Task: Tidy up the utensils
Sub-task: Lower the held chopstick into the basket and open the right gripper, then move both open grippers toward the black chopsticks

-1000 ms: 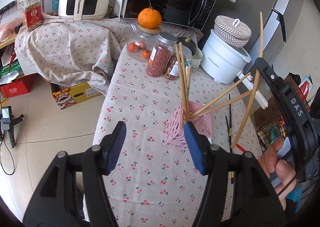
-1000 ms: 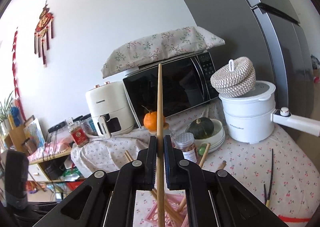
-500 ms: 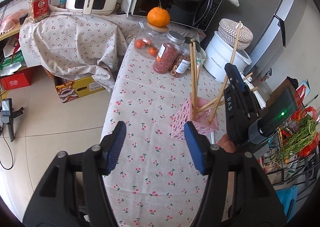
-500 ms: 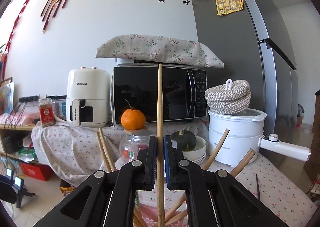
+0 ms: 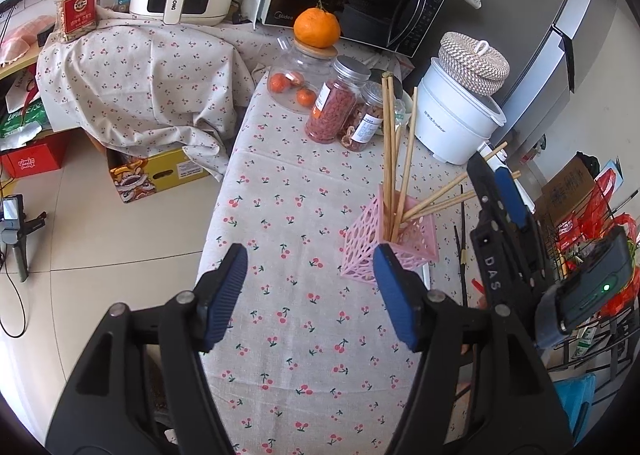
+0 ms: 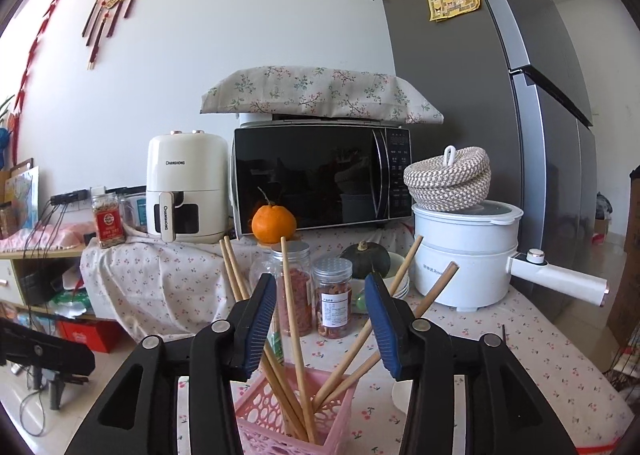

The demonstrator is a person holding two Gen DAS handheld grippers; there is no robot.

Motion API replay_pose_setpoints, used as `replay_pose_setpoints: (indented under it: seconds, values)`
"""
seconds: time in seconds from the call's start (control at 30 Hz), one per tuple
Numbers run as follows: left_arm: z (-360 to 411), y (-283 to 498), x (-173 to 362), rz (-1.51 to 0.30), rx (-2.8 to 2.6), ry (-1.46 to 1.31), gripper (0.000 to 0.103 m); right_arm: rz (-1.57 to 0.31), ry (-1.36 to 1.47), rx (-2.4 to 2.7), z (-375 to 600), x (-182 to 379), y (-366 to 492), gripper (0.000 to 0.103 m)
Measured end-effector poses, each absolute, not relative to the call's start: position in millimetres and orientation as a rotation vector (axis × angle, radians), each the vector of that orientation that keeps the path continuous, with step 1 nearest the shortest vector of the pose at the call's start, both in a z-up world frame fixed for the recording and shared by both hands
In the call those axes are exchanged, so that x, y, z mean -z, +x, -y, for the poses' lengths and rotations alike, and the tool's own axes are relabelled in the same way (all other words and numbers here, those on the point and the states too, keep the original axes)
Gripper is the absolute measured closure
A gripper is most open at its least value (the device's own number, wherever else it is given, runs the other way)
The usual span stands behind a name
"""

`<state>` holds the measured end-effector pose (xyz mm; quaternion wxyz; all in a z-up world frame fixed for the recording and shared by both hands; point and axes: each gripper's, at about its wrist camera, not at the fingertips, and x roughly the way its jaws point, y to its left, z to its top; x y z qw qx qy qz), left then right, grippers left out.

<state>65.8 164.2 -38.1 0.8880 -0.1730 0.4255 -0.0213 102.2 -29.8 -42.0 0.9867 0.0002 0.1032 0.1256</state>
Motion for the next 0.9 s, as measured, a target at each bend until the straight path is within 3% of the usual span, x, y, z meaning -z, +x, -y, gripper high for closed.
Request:
replay_pose_setpoints:
  seconds: [0.13, 0.23, 0.4, 0.53, 0.9]
  values:
    - [-160, 63, 39, -0.892, 0.037, -0.348, 0.026, -0.268, 0.049, -0.25, 48, 20, 94, 0.013]
    - [-154, 63, 42, -0.912, 0.043, -0.337, 0.022, -0.332, 0.065, -0.261, 60, 10, 87, 0.0]
    - [-136, 60, 46, -0.942, 0.064, -0.279, 0.017, -0.428, 0.04, -0.241, 81, 6, 74, 0.0]
    - [-117, 59, 48, -0.942, 0.067, -0.209, 0.001, -0.478, 0.005, -0.19, 100, 8, 67, 0.0]
    - [-58, 57, 55, -0.894, 0.095, -0.051, 0.001, -0.788, -0.024, -0.061, 165, 40, 84, 0.0]
